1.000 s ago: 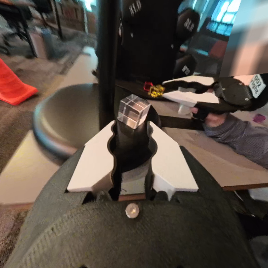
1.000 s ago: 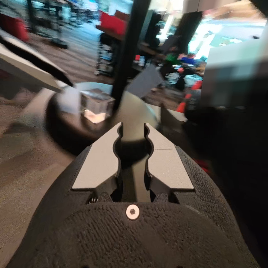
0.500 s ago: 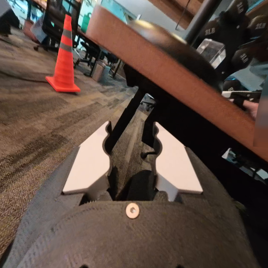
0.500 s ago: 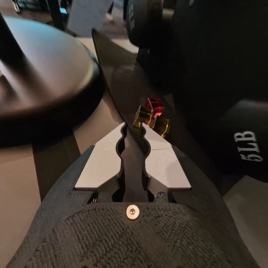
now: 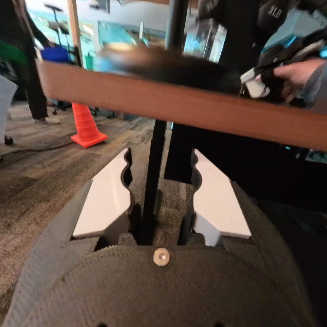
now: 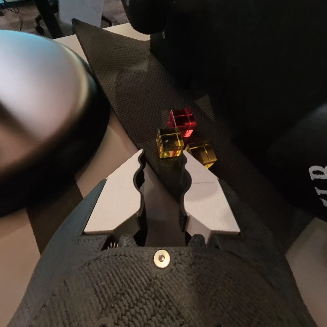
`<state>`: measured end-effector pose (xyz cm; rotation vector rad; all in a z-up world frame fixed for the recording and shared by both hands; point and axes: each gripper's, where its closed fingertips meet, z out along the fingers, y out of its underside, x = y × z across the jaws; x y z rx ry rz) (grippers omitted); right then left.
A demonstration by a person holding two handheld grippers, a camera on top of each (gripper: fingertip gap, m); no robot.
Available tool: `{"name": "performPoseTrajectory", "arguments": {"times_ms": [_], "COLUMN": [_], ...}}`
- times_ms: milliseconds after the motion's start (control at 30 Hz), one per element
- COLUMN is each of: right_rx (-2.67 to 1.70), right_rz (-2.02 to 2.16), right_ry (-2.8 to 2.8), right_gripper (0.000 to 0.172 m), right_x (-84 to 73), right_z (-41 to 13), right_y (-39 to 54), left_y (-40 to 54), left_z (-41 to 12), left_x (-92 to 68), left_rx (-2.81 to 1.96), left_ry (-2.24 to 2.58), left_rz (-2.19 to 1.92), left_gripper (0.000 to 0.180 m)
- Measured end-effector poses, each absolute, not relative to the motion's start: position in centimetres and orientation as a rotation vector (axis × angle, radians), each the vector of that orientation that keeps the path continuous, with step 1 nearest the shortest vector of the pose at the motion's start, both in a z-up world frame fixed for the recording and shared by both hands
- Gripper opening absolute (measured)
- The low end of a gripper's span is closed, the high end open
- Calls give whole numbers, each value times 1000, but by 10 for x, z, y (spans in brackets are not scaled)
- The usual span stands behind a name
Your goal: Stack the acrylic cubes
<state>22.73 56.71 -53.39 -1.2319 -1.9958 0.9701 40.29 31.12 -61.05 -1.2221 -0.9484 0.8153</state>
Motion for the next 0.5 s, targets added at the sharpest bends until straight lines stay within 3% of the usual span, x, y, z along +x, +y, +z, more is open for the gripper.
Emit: {"name": "performPoseTrajectory", "arguments": {"times_ms": [267,500], "right_rx": [-1225,-1210], "right_rz": [966,873], "right_ry": [-2013,-2123], "right_gripper": [45,26], "right_x": [217,216], "right_z": [-525,-530], "right_y": [569,572], "left_y": [289,290], "left_z": [-505,-443], "left_x": [428,426], "left_rx": [-1100,-1165], "left_ry": [-744,-733], "left_rz": [1015,993], "left_gripper": [71,72]}}
